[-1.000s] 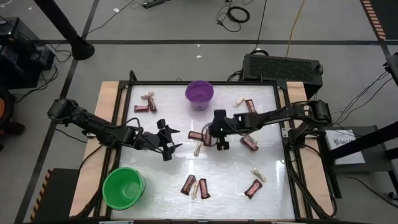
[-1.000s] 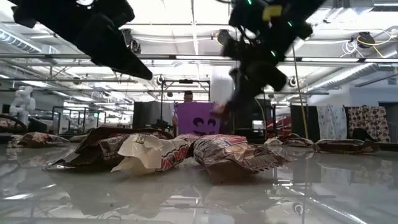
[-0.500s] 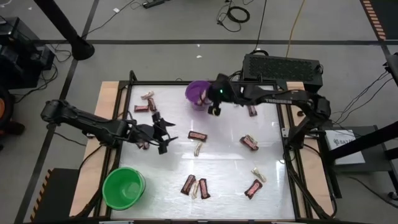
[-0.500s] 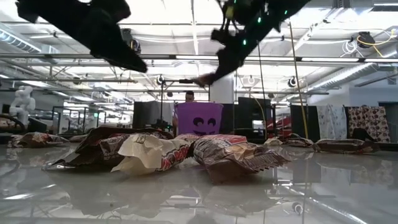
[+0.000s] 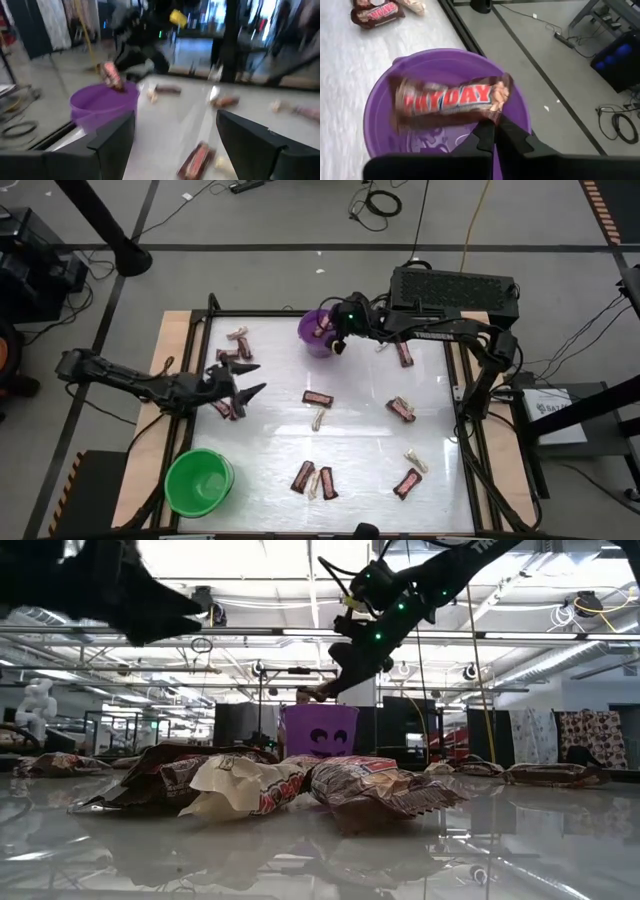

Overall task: Sort candy by brand, put in halloween buckets
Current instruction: Put the brown chocolate into the purple bucket

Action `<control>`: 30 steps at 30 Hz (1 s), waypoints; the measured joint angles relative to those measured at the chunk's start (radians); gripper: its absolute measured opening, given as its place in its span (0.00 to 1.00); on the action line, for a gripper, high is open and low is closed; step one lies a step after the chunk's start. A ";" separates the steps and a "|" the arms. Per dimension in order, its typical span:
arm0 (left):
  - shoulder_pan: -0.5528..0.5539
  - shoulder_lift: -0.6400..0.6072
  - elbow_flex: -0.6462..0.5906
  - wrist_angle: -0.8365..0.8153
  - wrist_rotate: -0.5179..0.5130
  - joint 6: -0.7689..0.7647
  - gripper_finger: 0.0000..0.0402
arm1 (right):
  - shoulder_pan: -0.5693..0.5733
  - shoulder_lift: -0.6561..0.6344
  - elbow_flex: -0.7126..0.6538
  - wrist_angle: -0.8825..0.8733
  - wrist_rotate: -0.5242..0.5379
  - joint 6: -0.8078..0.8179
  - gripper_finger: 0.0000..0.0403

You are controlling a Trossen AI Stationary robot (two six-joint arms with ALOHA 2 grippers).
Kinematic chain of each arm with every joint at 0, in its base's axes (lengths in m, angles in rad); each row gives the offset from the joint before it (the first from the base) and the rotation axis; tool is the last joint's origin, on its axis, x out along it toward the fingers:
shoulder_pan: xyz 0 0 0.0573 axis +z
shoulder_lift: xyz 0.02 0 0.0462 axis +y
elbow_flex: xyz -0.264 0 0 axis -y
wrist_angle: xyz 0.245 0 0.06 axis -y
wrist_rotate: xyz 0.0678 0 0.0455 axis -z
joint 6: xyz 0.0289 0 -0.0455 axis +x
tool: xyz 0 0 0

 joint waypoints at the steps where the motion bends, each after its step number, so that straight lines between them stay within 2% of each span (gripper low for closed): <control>1: 0.001 -0.001 -0.034 0.077 0.002 0.006 0.71 | 0.000 -0.002 0.000 -0.004 0.000 -0.007 0.03; 3: 0.001 0.000 -0.079 0.147 0.002 0.023 0.71 | 0.000 -0.005 0.000 -0.007 0.001 -0.015 0.07; 6: 0.001 0.010 -0.099 0.127 0.002 0.004 0.71 | 0.000 -0.006 0.000 -0.034 0.001 -0.014 0.14; 11: 0.011 0.015 -0.055 0.125 0.001 0.046 0.71 | 0.000 -0.006 0.000 -0.050 0.008 -0.017 0.28; 15: 0.011 0.028 0.000 0.004 0.002 0.100 0.71 | 0.000 -0.006 0.040 -0.077 0.072 -0.028 0.37; 20: 0.018 0.040 0.076 -0.149 -0.004 0.112 0.71 | 0.002 -0.008 0.100 -0.112 0.073 -0.064 0.42; 22: 0.026 0.048 0.097 -0.201 -0.004 0.112 0.71 | 0.014 -0.010 0.139 -0.176 0.042 -0.061 0.43; 26: 0.042 0.067 0.110 -0.260 0.005 0.145 0.71 | 0.055 -0.012 0.178 -0.334 -0.112 -0.020 0.43; 30: 0.062 0.082 0.111 -0.261 0.084 0.190 0.71 | 0.127 -0.011 0.178 -0.469 -0.275 0.044 0.42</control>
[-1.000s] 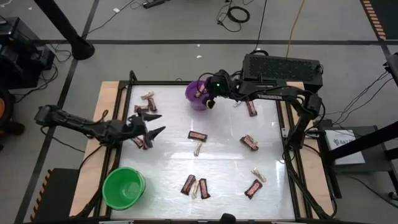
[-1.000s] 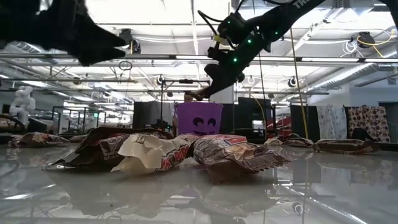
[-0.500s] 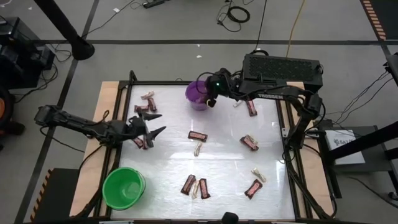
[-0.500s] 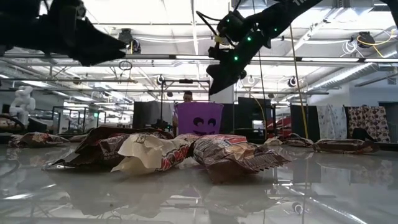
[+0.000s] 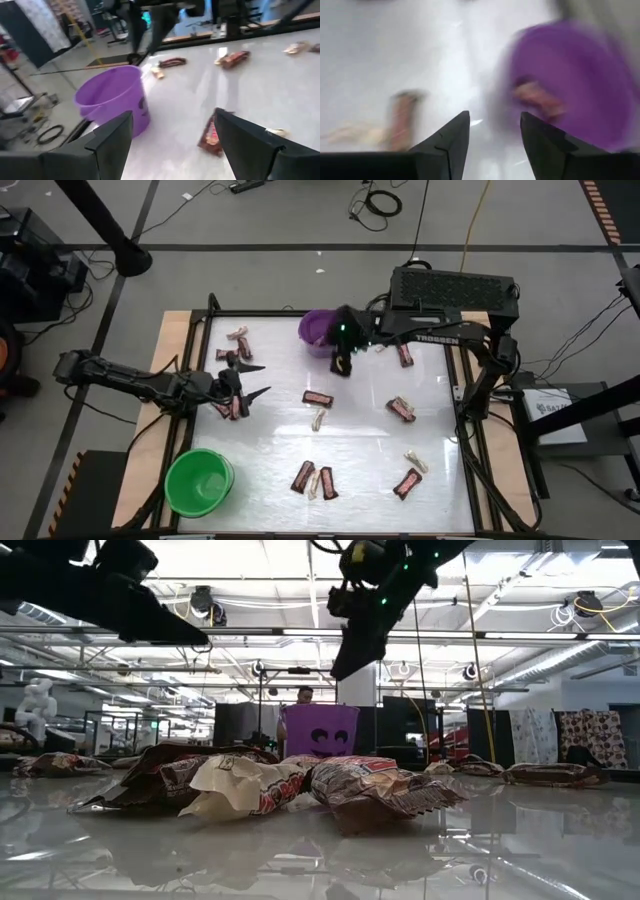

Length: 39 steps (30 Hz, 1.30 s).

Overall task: Sort candy by brand, put in halloween buckets
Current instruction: Put the brown chocolate into the purple bucket

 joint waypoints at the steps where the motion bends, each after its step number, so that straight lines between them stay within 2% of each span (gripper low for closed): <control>1: 0.006 0.002 0.001 0.002 0.019 0.003 0.71 | 0.025 0.000 -0.002 -0.033 -0.030 0.015 0.41; 5: 0.024 0.002 0.018 0.006 0.049 0.018 0.71 | 0.154 0.000 -0.041 -0.069 -0.088 0.051 0.41; 9: 0.033 0.002 0.021 0.006 0.079 0.018 0.71 | 0.304 0.000 -0.096 -0.017 -0.097 0.045 0.41; 14: 0.034 0.009 0.021 0.025 0.105 0.018 0.71 | 0.466 0.010 -0.206 0.229 -0.095 -0.037 0.41; 18: 0.034 0.028 0.022 0.073 0.107 0.017 0.71 | 0.546 0.008 -0.316 0.481 -0.052 -0.166 0.41; 22: 0.034 0.062 0.022 0.100 0.107 -0.005 0.71 | 0.579 0.008 -0.422 0.694 -0.014 -0.252 0.41; 27: 0.034 0.113 0.022 0.145 0.107 -0.010 0.71 | 0.589 0.008 -0.507 0.881 -0.039 -0.239 0.41; 31: 0.034 0.154 0.022 0.187 0.108 -0.036 0.71 | 0.590 0.049 -0.513 0.954 -0.090 -0.240 0.41; 35: 0.034 0.189 0.022 0.214 0.115 -0.037 0.71 | 0.589 0.167 -0.504 1.094 -0.121 -0.268 0.41; 39: 0.034 0.208 0.022 0.210 0.130 -0.037 0.71 | 0.589 0.242 -0.455 1.108 -0.120 -0.314 0.41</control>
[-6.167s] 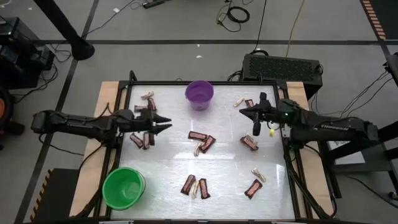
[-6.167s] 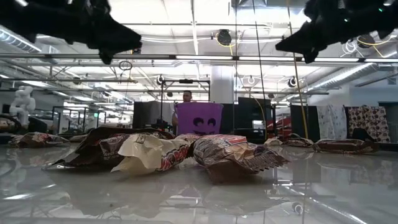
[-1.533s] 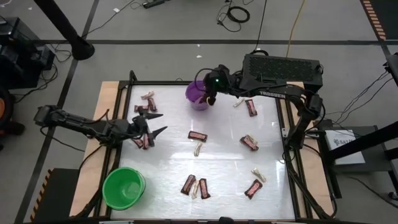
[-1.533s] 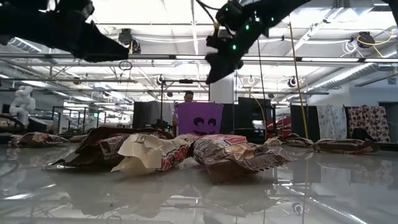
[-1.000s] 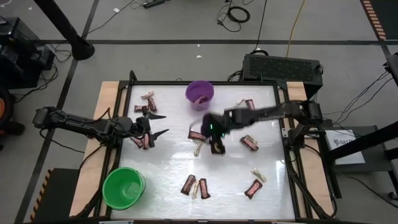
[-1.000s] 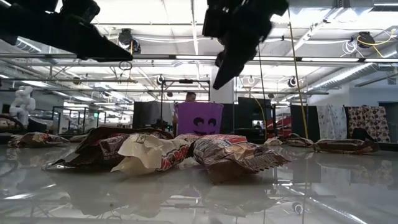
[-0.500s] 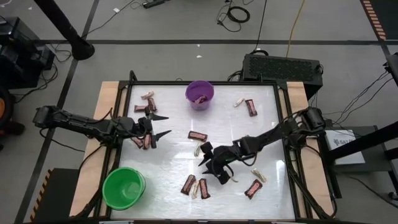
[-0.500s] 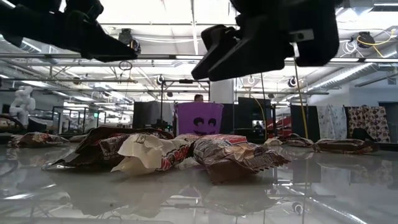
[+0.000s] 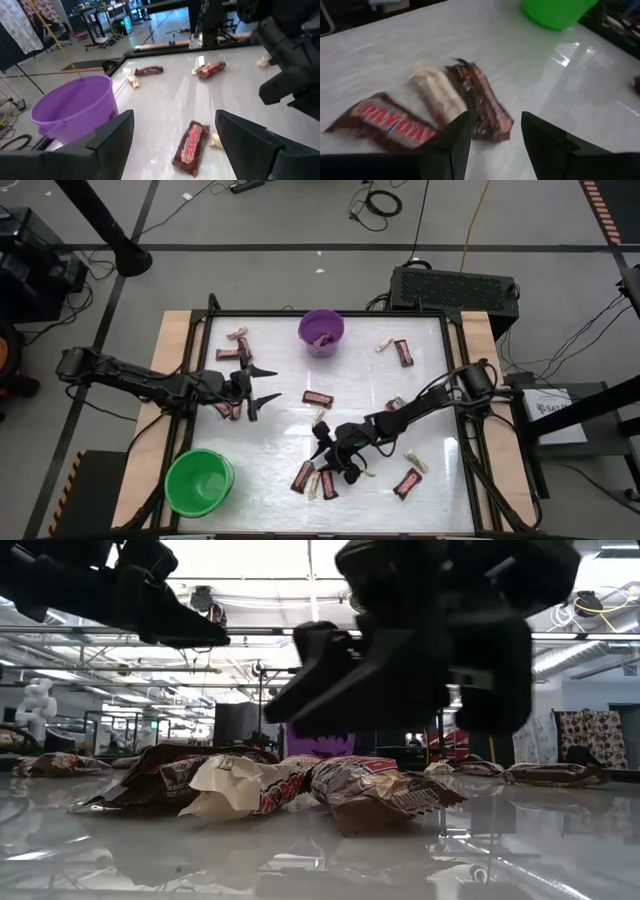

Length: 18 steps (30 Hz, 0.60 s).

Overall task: Sort candy by brand, put in halloween buckets
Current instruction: Put the brown chocolate into the purple bucket

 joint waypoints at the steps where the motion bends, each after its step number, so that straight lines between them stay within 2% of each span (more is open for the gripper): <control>1: 0.000 0.000 0.000 0.001 0.001 -0.001 0.71 | -0.001 0.009 0.014 -0.004 0.000 -0.002 0.41; 10: -0.001 0.006 0.000 0.000 0.001 -0.026 0.71 | -0.027 0.031 0.077 -0.121 -0.052 0.056 0.41; 18: -0.001 0.006 0.000 0.002 0.001 -0.025 0.71 | -0.051 0.114 0.089 -0.038 -0.163 0.099 0.41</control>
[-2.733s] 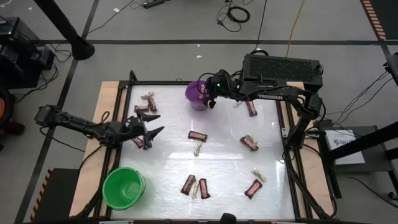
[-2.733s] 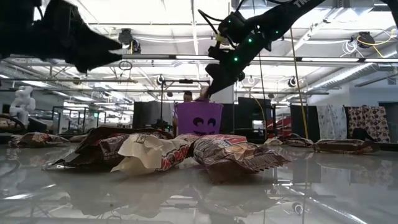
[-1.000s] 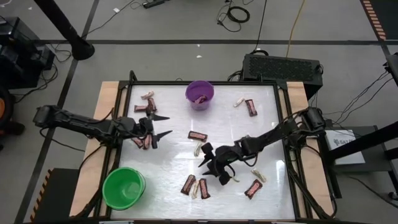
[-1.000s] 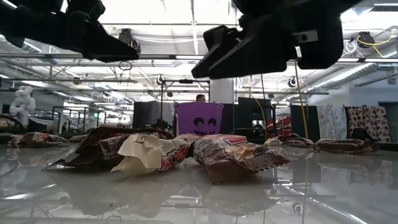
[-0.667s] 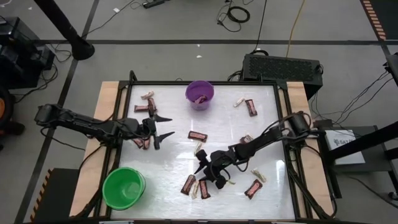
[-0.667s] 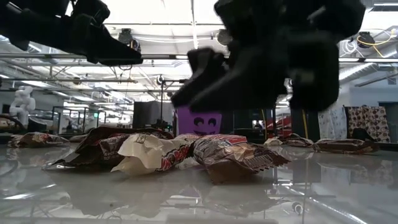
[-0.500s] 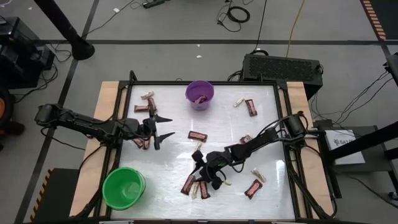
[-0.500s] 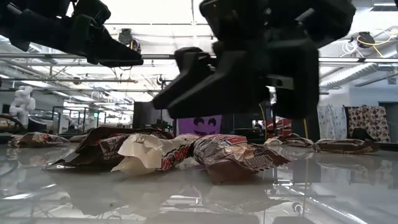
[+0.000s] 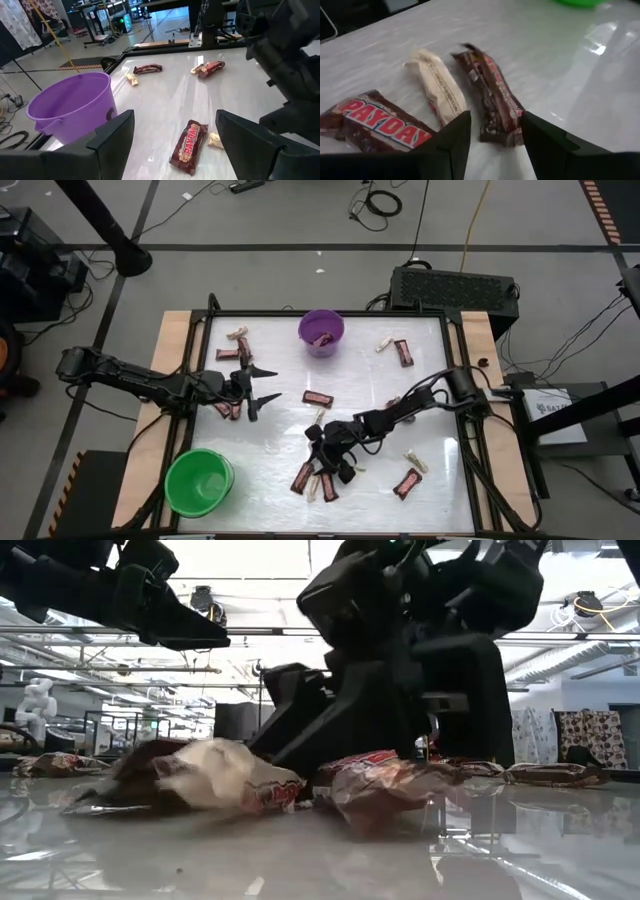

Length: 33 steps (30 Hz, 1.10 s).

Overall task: Sort candy by brand, put in halloween buckets
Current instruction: Put the brown chocolate into the purple bucket

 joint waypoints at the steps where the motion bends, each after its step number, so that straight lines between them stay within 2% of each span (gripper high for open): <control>1: 0.000 0.000 0.000 0.000 0.000 0.000 0.71 | -0.005 0.001 0.004 -0.001 -0.001 0.009 0.41; 7: 0.000 0.000 0.000 -0.002 0.000 0.000 0.71 | -0.011 0.001 0.004 -0.001 0.002 0.007 0.32; 17: 0.000 0.000 0.000 -0.003 -0.001 0.000 0.71 | -0.011 0.001 0.004 -0.001 0.002 -0.015 0.02; 25: 0.000 0.000 0.000 -0.003 -0.001 0.001 0.71 | -0.012 -0.011 0.004 -0.002 0.014 -0.019 0.00; 33: 0.000 0.000 0.000 -0.003 -0.001 0.001 0.71 | -0.015 -0.092 0.004 -0.071 0.098 0.052 0.00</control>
